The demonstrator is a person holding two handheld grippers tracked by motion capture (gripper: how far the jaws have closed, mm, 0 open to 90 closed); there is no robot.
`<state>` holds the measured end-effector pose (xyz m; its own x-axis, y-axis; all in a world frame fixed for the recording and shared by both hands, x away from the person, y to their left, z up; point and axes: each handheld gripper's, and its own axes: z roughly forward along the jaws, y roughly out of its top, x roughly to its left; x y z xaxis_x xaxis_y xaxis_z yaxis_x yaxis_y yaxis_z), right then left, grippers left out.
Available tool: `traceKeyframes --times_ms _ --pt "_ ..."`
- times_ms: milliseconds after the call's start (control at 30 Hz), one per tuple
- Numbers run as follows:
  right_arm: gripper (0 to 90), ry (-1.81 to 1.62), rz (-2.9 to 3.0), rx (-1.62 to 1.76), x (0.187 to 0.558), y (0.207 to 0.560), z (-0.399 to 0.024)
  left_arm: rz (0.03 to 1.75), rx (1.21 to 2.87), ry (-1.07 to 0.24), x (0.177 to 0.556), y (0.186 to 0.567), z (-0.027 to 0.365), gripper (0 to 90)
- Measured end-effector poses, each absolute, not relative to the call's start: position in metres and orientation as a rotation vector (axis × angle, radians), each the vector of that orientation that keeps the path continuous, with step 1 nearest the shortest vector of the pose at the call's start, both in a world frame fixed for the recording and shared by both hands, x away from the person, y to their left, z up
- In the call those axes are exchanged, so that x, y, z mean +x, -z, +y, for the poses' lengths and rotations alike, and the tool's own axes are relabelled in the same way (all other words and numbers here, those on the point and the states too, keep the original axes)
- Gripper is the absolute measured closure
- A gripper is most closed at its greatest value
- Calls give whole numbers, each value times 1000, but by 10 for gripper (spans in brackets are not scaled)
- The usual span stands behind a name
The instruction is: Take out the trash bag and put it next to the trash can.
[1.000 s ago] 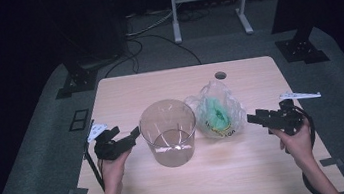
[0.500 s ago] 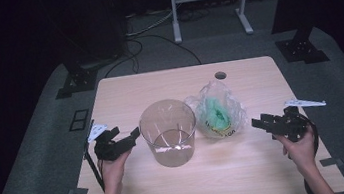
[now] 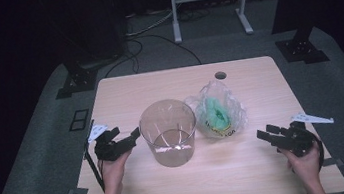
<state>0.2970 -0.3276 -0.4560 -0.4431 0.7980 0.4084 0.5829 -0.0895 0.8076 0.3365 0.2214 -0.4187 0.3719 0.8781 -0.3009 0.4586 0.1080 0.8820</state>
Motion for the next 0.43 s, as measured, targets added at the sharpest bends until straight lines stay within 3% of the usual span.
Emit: traceKeyframes --times_ms 433 --pt "375 -1572 1842 1580 275 466 -344 1262 1504 -461 338 419 224 78"
